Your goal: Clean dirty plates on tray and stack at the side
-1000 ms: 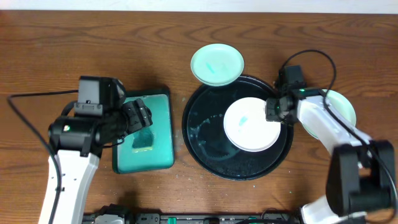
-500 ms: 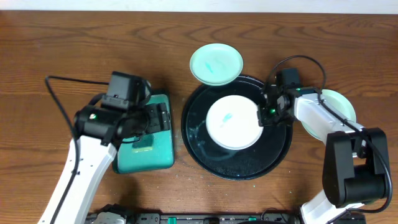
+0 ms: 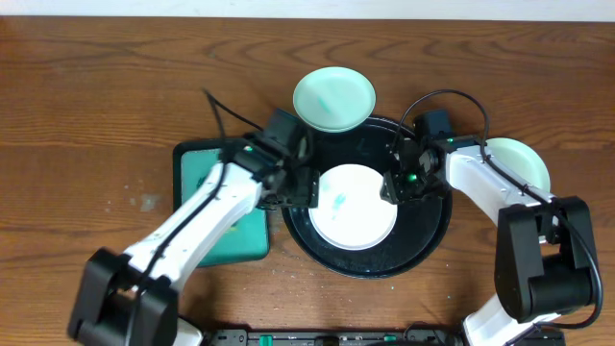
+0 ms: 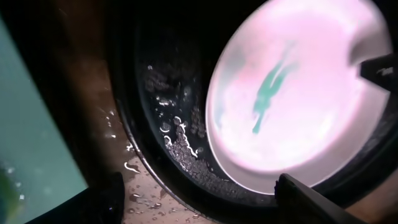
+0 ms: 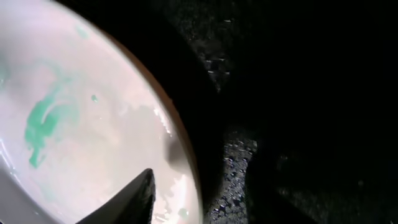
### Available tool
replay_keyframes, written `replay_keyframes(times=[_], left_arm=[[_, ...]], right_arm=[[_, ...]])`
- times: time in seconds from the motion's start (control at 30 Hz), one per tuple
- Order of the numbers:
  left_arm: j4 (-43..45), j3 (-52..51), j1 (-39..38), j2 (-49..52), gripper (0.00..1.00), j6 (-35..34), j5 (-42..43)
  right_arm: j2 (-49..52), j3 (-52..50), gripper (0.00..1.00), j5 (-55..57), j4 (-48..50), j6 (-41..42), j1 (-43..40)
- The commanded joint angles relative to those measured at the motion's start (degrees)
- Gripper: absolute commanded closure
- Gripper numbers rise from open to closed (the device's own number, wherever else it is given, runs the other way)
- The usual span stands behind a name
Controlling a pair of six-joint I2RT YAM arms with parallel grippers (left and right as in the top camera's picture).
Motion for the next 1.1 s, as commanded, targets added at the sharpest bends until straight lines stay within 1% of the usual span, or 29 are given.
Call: replay_keyframes(times=[0.0, 0.03, 0.1, 0.17, 0.2, 0.27, 0.33, 0.5, 0.53, 0.63, 0.67, 0.7, 0.73, 0.77, 0.83, 0.87, 0.97, 1.07], left_arm=[[0.07, 0.87, -0.26, 0.66, 0.22, 1.53, -0.57], [0.22, 0.87, -0.24, 0.59, 0.23, 3.32, -0.57], [0.20, 0.87, -0.26, 0.61, 0.22, 4.68, -0.57], [0.26, 0.87, -0.37, 0.61, 0.22, 5.51, -0.57], [0.42, 0.87, -0.42, 0.61, 0.22, 5.53, -0.57], [0.94, 0.87, -0.42, 0.61, 0.22, 5.53, -0.57], [1.68, 0.87, -0.42, 0.61, 0.23, 5.53, -0.57], [2.56, 0.87, -0.79, 0.61, 0.22, 5.51, -0.55], [2.54, 0.87, -1.11, 0.61, 0.22, 5.51, -0.55], [2.58, 0.87, -2.49, 0.61, 0.22, 5.51, -0.57], [2.67, 0.87, -3.13, 0.66, 0.22, 5.51, -0.59], [2.82, 0.87, -3.63, 0.72, 0.22, 5.51, -0.61], [3.08, 0.85, -4.13, 0.79, 0.22, 5.51, -0.66], [3.28, 0.83, -4.61, 0.85, 0.22, 5.46, -0.96], [3.39, 0.81, -5.27, 0.96, 0.22, 5.46, -1.77], [3.37, 0.81, -5.53, 1.01, 0.22, 5.44, -2.01], [3.48, 0.81, -5.88, 1.03, 0.22, 5.46, -2.08], [3.45, 0.81, -5.88, 1.05, 0.22, 5.46, -2.10]], right_arm=[[-2.91, -0.50, 0.54, 3.52, -0.72, 8.15, 0.37], [-5.33, -0.50, 0.55, 3.54, -2.32, 12.13, 0.37], [-7.48, -0.50, 0.56, 3.93, -5.31, 17.51, 0.39], [-8.37, -0.50, 0.64, 4.15, -8.35, 22.67, 0.52], [-8.35, -0.50, 0.66, 4.15, -9.25, 23.91, 0.72], [-7.96, -1.03, 0.72, 4.35, -9.18, 24.04, 1.66], [-7.61, -2.40, 0.80, 4.42, -7.28, 24.50, 3.02], [-5.73, -8.81, 0.80, 7.34, 1.84, 28.15, 6.47], [-5.42, -9.94, 0.82, 7.85, 3.52, 28.13, 6.67], [-5.22, -11.02, 0.96, 7.89, 5.33, 27.54, 6.47], [-5.22, -10.97, 0.98, 8.17, 5.35, 27.19, 6.29], [-5.22, -10.97, 0.98, 8.72, 5.31, 27.21, 6.14], [-5.22, -10.95, 0.95, 8.52, 5.35, 27.04, 5.95], [-5.25, -10.91, 0.91, 6.49, 5.77, 24.57, 5.81], [-5.42, -10.34, 0.74, 1.62, 6.40, 16.31, 5.55], [-5.75, -9.77, 0.71, 1.14, 6.23, 13.68, 5.44], [-8.35, -8.39, 0.70, 1.20, 4.83, 12.24, 4.74], [-12.28, -7.82, 0.69, 1.88, 3.08, 13.70, 3.15]])
